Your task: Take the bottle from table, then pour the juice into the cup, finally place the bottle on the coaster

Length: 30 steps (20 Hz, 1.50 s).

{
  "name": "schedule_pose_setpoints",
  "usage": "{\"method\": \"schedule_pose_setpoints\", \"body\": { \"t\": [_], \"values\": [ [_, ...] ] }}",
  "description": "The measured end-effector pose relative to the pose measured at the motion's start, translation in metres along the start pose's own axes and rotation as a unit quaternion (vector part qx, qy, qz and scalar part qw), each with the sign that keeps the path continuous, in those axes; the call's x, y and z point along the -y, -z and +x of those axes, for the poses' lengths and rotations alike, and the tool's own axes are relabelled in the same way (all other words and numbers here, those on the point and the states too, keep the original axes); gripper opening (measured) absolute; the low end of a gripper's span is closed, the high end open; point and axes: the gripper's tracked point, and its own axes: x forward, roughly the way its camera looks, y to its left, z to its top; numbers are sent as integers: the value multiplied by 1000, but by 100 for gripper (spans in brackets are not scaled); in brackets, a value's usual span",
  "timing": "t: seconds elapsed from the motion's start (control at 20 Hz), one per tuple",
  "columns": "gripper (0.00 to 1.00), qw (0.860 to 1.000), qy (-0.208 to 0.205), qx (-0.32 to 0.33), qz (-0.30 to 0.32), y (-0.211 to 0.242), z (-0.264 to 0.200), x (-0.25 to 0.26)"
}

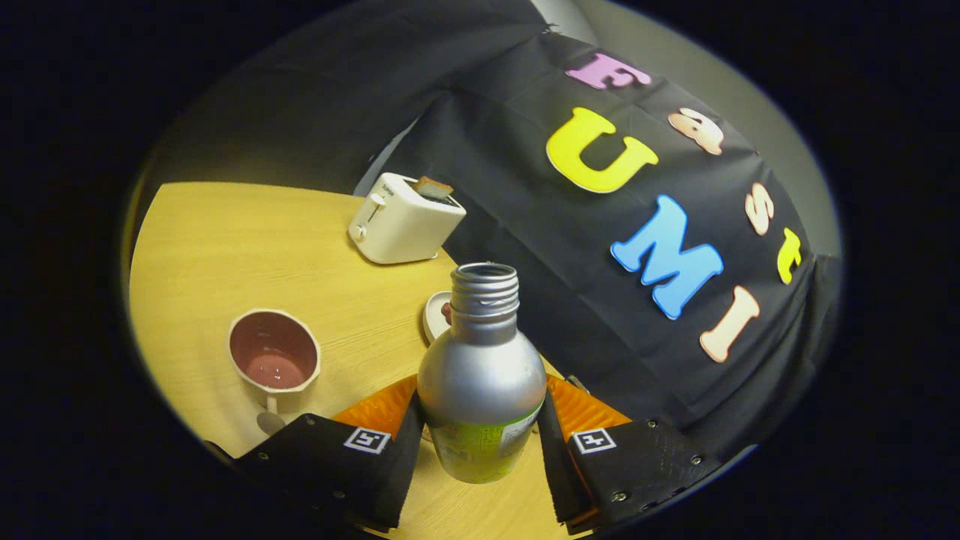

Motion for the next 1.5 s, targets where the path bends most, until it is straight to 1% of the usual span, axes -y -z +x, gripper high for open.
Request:
{"method": "schedule_pose_setpoints", "body": {
  "t": [0.1, 0.25, 0.45, 0.55, 0.7, 0.85, 0.95, 1.1, 1.35, 1.5],
  "values": [
    [73, 999, 0, -5, 46, 2, -3, 2],
    [73, 996, 6, -11, 87, 11, -10, 7],
    [73, 989, -3, 1, 148, 11, -8, 16],
    [73, 979, -12, 18, 201, 8, -6, 22],
    [73, 956, -23, 41, 288, -1, -8, 38],
    [73, 939, -25, 53, 338, -5, -5, 58],
    [73, 934, -20, 58, 351, -5, 3, 71],
    [73, 930, -27, 57, 362, 1, 21, 68],
    [73, 934, -29, 56, 352, 16, 59, 59],
    [73, 933, -34, 52, 355, 23, 78, 45]
  ]
}}
